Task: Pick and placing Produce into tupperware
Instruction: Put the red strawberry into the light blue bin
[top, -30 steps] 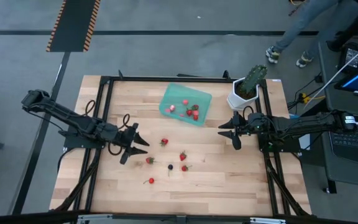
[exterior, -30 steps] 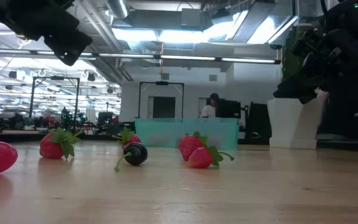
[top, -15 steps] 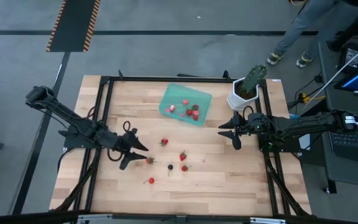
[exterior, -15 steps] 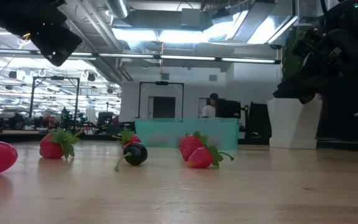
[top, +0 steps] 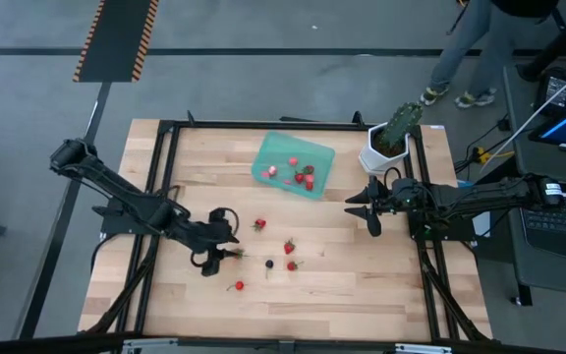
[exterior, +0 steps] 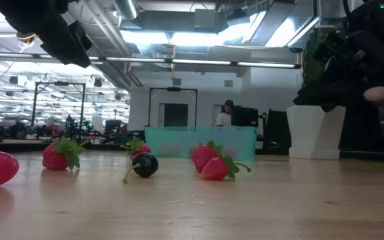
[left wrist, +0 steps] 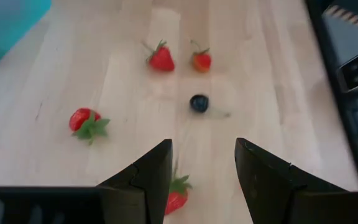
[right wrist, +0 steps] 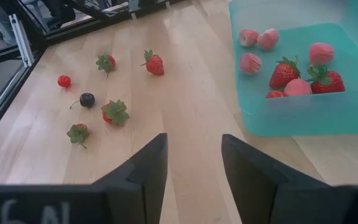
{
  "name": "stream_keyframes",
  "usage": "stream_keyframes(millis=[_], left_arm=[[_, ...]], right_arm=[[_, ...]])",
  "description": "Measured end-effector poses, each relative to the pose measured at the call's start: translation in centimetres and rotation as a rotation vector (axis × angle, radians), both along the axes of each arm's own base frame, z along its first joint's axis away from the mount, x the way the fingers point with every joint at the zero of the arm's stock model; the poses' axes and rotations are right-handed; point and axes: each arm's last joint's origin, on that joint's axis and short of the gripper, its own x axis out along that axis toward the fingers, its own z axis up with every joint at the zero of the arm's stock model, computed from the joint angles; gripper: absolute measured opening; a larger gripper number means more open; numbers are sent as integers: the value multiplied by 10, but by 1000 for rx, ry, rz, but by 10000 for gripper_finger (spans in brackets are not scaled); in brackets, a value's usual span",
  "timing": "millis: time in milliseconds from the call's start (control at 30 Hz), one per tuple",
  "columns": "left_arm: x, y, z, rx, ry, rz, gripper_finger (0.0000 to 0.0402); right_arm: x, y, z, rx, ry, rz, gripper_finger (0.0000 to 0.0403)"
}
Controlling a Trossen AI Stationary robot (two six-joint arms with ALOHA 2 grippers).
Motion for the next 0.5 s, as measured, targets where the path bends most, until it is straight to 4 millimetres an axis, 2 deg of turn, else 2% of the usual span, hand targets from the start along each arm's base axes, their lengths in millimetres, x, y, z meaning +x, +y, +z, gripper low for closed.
stream_keyframes(millis=[300, 500], left_arm=[[19, -10, -6, 103, 203, 22, 165], [22, -12, -19, 153, 331, 11, 165]], right_arm=[[0, 0, 0, -1, 1, 1, 154], [0, 0, 0, -1, 1, 0, 154]])
